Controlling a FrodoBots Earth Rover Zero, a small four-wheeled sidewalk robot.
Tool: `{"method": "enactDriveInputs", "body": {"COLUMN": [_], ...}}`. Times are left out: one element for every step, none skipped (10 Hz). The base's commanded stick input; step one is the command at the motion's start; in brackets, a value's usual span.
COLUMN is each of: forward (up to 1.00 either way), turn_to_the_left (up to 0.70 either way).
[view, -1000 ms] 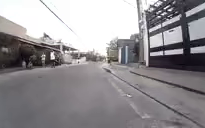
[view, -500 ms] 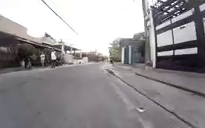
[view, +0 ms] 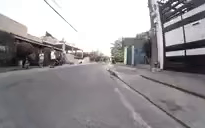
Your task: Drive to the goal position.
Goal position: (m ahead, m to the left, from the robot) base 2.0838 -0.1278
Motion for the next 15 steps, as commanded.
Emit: {"method": "enactDriveInputs", "body": {"forward": [1.00,1.00,1.00,1.00,1.00,1.00,0.99,0.99,0.99,0.99,0.99,0.99,0.99,0.99,0.99], "turn_to_the_left": [-0.01,-0.01,-0.01,-0.01,-0.01,-0.01,-0.01,-0.01,-0.01,-0.01,-0.01,-0.01,-0.01,-0.01,-0.01]}}
